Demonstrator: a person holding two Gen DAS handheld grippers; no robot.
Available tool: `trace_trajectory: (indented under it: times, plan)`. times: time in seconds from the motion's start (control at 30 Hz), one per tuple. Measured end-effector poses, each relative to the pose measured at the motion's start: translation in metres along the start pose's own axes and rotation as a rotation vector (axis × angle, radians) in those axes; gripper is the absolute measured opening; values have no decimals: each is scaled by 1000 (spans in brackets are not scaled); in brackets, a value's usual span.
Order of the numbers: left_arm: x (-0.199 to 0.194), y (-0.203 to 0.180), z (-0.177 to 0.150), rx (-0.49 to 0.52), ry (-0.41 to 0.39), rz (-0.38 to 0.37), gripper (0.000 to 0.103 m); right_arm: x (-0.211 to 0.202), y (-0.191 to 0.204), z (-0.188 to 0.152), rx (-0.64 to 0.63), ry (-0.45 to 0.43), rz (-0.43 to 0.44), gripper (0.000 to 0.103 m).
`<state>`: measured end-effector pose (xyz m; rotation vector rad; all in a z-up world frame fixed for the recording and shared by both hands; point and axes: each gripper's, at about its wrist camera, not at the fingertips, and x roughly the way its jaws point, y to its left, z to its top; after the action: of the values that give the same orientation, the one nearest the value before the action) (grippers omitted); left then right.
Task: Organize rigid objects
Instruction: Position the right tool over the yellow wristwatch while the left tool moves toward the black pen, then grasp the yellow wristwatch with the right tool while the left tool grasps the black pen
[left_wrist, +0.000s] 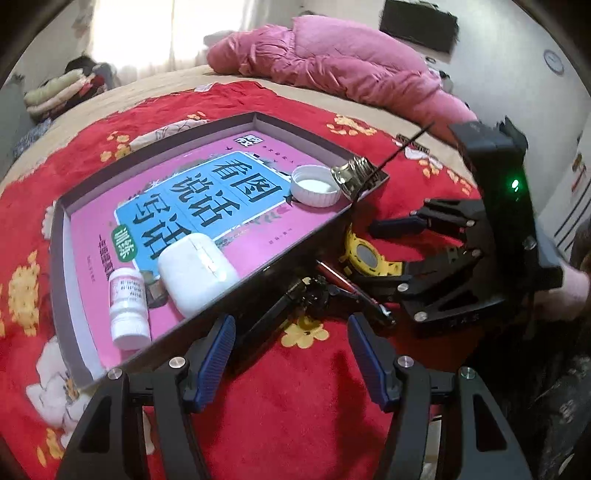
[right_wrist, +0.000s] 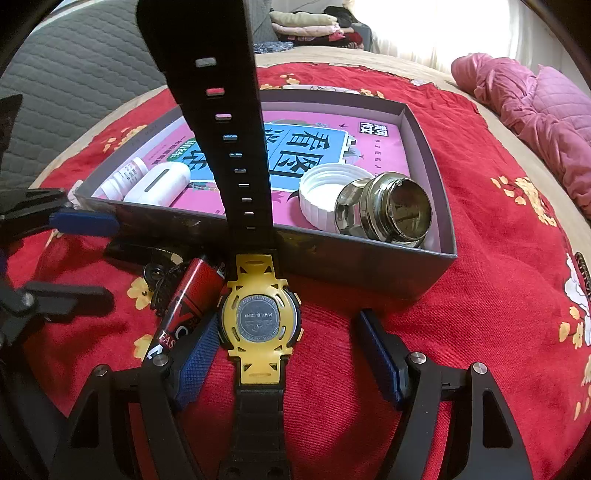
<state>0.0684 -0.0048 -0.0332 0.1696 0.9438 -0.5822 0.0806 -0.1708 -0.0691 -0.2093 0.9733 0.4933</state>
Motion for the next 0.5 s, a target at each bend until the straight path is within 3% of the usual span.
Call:
trace_trajectory:
  times: [0.17, 0.33, 0.5]
  plan:
    - [7, -1, 4, 74, 40, -37, 63, 0, 0, 0, -1, 0, 0, 75]
    - [22, -11, 13, 241, 154, -61, 63, 1, 1, 0, -2, 1, 0, 75]
    - [30, -2, 27, 213, 230, -160, 70, 1, 1, -1, -1, 2, 2, 75]
